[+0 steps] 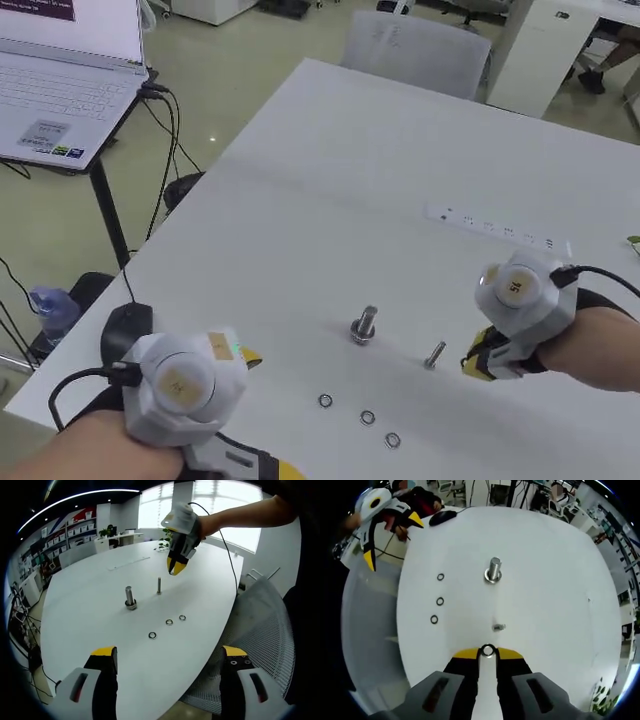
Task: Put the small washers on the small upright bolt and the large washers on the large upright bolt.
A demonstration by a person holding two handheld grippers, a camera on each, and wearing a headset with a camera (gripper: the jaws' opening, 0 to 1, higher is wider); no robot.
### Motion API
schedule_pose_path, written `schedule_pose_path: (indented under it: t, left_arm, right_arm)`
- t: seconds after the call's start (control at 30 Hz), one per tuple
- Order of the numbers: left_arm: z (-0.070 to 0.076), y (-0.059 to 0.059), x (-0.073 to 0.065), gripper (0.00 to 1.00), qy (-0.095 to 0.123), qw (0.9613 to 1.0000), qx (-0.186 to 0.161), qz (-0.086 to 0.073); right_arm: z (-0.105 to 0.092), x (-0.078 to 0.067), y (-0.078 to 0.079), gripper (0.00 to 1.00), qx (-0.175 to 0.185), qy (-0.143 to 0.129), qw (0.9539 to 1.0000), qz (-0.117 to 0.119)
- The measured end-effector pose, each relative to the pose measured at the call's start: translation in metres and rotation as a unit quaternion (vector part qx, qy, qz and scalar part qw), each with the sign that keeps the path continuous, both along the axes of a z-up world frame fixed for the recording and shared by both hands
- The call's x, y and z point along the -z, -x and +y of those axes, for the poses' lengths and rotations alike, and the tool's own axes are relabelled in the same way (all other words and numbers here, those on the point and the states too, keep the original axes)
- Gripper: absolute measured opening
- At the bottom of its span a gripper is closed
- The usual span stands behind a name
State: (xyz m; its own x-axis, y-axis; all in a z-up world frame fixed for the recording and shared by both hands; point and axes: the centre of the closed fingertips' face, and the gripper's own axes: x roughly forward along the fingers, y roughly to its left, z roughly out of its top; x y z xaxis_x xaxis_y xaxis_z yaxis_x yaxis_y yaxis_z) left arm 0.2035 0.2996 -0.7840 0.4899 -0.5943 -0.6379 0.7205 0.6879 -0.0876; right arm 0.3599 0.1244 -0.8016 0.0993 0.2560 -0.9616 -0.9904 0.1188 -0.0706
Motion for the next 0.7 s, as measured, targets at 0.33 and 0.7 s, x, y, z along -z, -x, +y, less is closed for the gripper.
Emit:
schedule_pose_path:
  t: [0.33,0.7]
  left_arm:
    - [0.001,0.001,0.004,0.85,-0.005,0.9999,-0.007,0.007]
    - [0.0,0.005,0.003,0.92,0.001,0.9999,-0.009,0.009]
  right_arm:
    - [0.019,0.001,-0.02,0.13,-0.015,-0.006,0.9998,-0.008]
    - [0.024,0.014,-0.023,0.13,-0.021,0.003,0.9998,0.004]
